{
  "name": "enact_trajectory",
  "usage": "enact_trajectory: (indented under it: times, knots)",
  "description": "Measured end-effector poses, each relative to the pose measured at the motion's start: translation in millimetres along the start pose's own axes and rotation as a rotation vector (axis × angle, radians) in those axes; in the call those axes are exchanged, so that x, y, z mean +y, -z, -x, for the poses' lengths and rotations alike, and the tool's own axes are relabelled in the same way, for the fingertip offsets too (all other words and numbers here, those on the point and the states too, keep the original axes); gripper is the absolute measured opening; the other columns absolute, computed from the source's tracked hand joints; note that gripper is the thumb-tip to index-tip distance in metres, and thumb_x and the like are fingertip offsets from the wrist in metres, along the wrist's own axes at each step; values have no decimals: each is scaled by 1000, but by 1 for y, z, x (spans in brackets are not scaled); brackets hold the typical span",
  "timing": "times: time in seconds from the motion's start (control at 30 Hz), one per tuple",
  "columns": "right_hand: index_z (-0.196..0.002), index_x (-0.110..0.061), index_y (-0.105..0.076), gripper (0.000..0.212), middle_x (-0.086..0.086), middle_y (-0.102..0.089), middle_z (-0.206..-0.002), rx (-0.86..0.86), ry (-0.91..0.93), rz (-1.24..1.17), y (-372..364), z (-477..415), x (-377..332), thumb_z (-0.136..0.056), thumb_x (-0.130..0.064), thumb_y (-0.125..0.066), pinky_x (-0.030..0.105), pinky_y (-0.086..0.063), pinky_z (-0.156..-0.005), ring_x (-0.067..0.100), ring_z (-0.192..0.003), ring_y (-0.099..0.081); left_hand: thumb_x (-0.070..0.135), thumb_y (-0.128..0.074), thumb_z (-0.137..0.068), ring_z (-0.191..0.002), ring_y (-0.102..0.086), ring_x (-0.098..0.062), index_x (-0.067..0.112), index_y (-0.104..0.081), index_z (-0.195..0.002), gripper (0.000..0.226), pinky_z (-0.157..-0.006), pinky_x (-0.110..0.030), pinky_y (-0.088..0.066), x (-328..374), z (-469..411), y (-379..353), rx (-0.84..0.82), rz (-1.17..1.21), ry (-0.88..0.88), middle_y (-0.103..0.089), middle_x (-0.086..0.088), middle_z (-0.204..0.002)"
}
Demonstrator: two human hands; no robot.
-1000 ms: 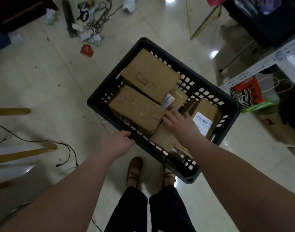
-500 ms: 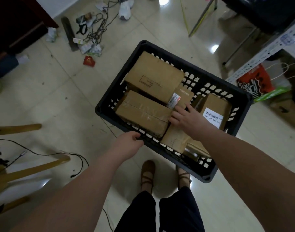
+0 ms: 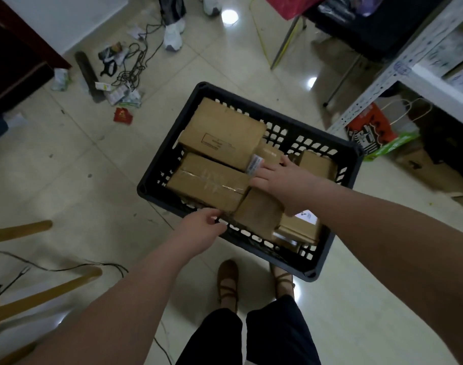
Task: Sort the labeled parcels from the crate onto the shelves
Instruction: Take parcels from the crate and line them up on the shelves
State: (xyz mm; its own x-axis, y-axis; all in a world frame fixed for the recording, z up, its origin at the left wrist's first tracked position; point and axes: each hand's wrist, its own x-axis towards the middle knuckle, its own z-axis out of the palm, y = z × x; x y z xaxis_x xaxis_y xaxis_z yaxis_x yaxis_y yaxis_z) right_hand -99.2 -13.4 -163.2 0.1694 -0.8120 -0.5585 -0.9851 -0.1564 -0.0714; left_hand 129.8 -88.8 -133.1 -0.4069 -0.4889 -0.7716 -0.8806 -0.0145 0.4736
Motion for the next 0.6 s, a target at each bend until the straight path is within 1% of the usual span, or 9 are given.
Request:
enact_trajectory:
  times: [0.07, 0.13, 0.2, 0.27, 0.37, 0.4, 0.47, 0.53, 0.6]
  knots:
    - [-146, -29, -29, 103, -1, -34, -148, 0, -60, -87, 27, 13, 0, -61, -39, -85, 59, -18, -115, 25, -140, -29, 37, -66, -85, -124, -48, -19, 25, -40, -143, 65, -104, -39, -41, 14, 8, 3, 2, 34, -70, -50, 0, -138]
    - [-141, -31, -36, 98, -3, -39, -139, -5, -139, -263, 57, 29, 3, -58, -42, -86, 49, -32, -112, 22, -131, -37, 44, -73, -77, -122, -47, -14, 30, -30, -147, 84, -99, -34, -43, 30, 17, 10, -23, 50, -168, -45, 7, -138]
    - [-138, -32, -40, 90, -5, -40, -127, -48, -208, -545, 88, 49, 9, -60, -34, -84, 37, -45, -97, 19, -120, -41, 46, -80, -67, -108, -49, -3, 39, -21, -148, 100, -80, -20, -46, 46, 26, 20, -108, 108, -243, -43, 17, -128]
    - [-141, -31, -41, 88, -5, -40, -127, -88, -255, -766, 114, 71, 15, -62, -26, -79, 29, -47, -86, 16, -117, -42, 46, -86, -57, -99, -52, 4, 48, -20, -145, 110, -68, -15, -48, 62, 36, 31, -211, 233, -270, -45, 25, -116]
    - [-142, -31, -46, 84, -7, -44, -130, -22, -298, -983, 143, 107, 19, -62, -21, -72, 21, -46, -83, 13, -117, -46, 49, -87, -44, -108, -57, -8, 50, -29, -141, 113, -88, -35, -54, 84, 50, 44, -214, 329, -311, -50, 23, -117]
    - [-142, -31, -47, 81, -9, -48, -129, 44, -303, -1073, 150, 120, 19, -65, -19, -72, 19, -45, -83, 12, -116, -49, 48, -86, -43, -109, -59, -13, 48, -34, -140, 110, -89, -38, -53, 91, 55, 47, -198, 370, -320, -53, 18, -120]
    - [-142, -31, -47, 74, -10, -52, -131, 258, -313, -1265, 161, 144, 17, -73, -18, -72, 18, -45, -88, 10, -117, -54, 47, -86, -44, -102, -66, -18, 40, -45, -136, 101, -77, -34, -55, 104, 64, 50, -198, 521, -315, -63, 6, -119]
    - [-141, -32, -47, 73, -7, -50, -139, 557, -373, -1457, 166, 167, 15, -74, -24, -75, 29, -47, -99, 13, -120, -54, 49, -80, -52, -94, -69, -20, 30, -54, -129, 84, -64, -30, -55, 118, 76, 54, -237, 700, -294, -67, -4, -116]
    - [-142, -34, -46, 76, -5, -48, -141, 834, -490, -1636, 166, 185, 12, -74, -30, -80, 41, -42, -107, 18, -126, -51, 51, -73, -61, -98, -67, -24, 27, -60, -120, 65, -63, -31, -57, 131, 86, 57, -281, 834, -269, -67, -9, -116]
